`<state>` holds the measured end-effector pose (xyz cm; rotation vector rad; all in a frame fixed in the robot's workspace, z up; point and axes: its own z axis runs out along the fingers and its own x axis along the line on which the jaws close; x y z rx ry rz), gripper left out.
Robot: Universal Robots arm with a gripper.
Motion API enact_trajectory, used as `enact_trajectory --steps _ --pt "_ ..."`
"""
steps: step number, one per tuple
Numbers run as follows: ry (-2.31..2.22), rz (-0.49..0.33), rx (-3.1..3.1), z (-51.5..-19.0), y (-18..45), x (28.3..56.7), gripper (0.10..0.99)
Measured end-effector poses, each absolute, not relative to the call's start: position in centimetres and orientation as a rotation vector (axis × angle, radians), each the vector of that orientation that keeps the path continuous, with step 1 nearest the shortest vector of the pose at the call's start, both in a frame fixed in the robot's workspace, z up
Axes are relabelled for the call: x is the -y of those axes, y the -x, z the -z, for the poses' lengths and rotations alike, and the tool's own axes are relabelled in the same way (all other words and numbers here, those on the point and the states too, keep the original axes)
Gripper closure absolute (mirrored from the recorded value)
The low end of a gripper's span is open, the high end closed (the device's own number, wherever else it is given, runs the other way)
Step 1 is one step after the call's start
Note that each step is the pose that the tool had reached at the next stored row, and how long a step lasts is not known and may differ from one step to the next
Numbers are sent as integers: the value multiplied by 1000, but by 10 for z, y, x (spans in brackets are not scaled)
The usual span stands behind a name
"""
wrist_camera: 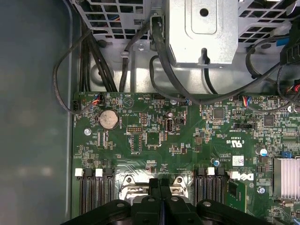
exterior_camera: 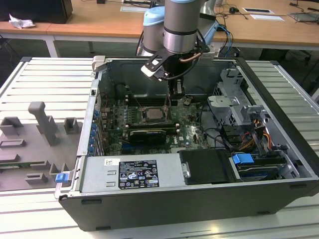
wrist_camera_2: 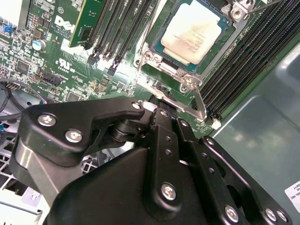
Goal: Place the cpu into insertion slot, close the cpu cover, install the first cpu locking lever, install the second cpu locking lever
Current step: 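Close the cpu cover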
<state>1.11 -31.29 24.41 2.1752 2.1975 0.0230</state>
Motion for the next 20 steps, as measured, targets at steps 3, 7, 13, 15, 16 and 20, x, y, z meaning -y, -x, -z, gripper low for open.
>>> enact_trajectory --steps 3,7,13,15,16,20 --pt "-2175 -23 -2198 -244 -10 313 980" --pt "-2175 -23 -2198 -244 -8 313 980" --pt "-2175 -23 -2198 -244 -6 313 980" --pt "-2175 -23 -2197 -244 -6 313 980" --pt "-2175 -23 -2198 -244 -5 313 980" --pt "-2159 -24 -2214 -239 -2 313 980"
